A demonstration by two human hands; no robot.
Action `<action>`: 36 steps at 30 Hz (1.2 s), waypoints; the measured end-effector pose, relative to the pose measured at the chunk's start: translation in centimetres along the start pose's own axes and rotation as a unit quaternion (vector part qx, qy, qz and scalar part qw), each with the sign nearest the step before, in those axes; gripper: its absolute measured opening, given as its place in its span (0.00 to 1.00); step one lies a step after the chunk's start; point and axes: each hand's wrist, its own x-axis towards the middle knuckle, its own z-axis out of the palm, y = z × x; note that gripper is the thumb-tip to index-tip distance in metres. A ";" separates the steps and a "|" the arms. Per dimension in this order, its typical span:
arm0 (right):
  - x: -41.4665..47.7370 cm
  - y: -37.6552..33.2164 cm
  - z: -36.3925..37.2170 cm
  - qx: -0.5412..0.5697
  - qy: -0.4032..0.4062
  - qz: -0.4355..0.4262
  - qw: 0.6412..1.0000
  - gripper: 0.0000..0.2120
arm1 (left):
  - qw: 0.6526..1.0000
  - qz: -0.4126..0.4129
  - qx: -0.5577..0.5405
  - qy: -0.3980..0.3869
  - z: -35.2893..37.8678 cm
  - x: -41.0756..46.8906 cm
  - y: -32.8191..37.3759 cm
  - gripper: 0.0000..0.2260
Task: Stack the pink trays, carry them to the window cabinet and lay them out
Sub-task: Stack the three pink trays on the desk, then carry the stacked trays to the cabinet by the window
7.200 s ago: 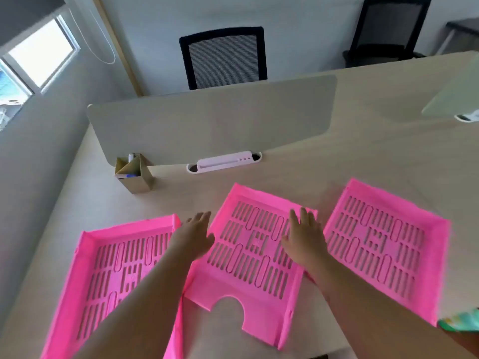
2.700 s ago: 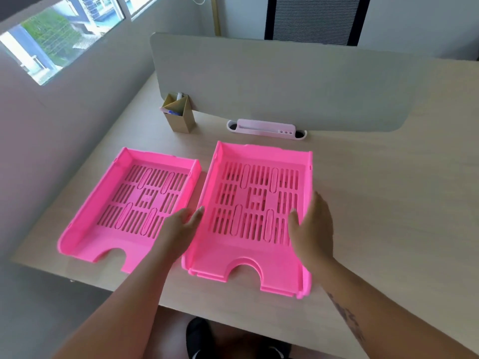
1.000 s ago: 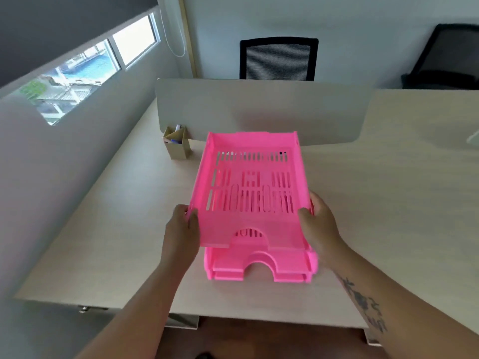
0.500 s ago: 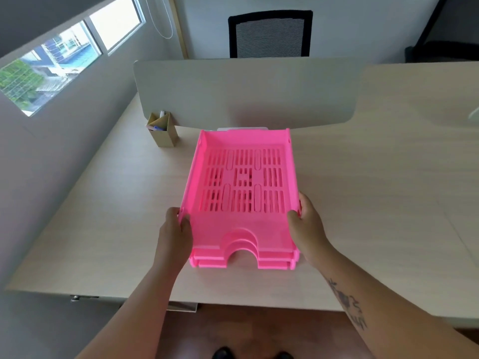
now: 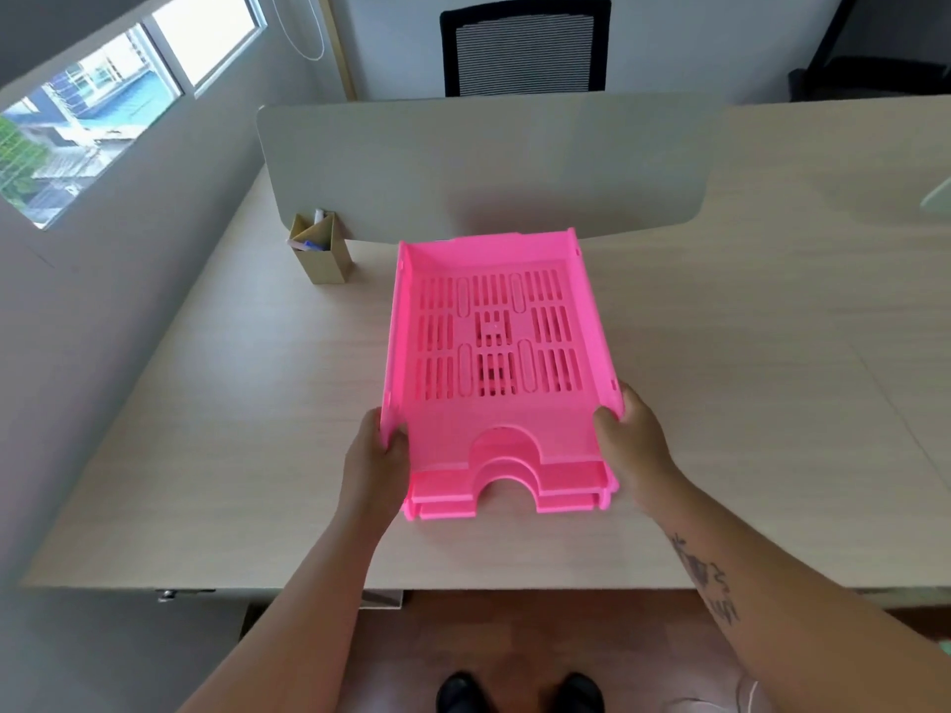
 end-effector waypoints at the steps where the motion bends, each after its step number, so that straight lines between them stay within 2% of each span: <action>1: -0.3 0.8 0.3 0.003 0.003 0.003 1.000 0.24 | 1.000 -0.004 -0.015 0.000 0.1 -0.2 -0.3 0.12; 7: -0.2 3.5 0.8 0.067 -0.004 0.033 0.997 0.19 | 0.993 -0.013 -0.118 -0.025 0.5 -0.5 -1.8 0.15; 12: -0.3 5.6 1.9 0.169 -0.026 0.115 0.979 0.23 | 0.974 -0.059 -0.203 -0.082 1.1 -0.9 -3.7 0.16; 17: -0.4 6.2 2.6 0.193 -0.054 0.135 0.970 0.29 | 0.959 -0.104 -0.250 -0.088 2.0 -0.5 -4.3 0.21; 21: -0.6 5.1 2.6 0.195 -0.053 0.121 0.972 0.32 | 0.957 -0.106 -0.267 -0.050 1.6 -0.2 -3.2 0.22; 26: -1.1 1.9 2.7 0.239 -0.016 0.095 0.966 0.28 | 0.950 -0.116 -0.289 -0.031 -0.2 0.6 -0.7 0.25; 28: -1.2 0.8 2.8 0.248 -0.015 0.098 0.964 0.31 | 0.947 -0.127 -0.296 -0.022 -0.9 0.6 0.0 0.28; 31: -0.9 -0.6 2.5 0.261 -0.026 0.087 0.961 0.34 | 0.943 -0.122 -0.310 0.011 -1.6 0.2 1.1 0.24; 36: 0.7 -4.0 2.0 0.236 -0.086 0.026 0.968 0.31 | 0.932 -0.113 -0.334 0.086 -3.0 -0.9 2.9 0.26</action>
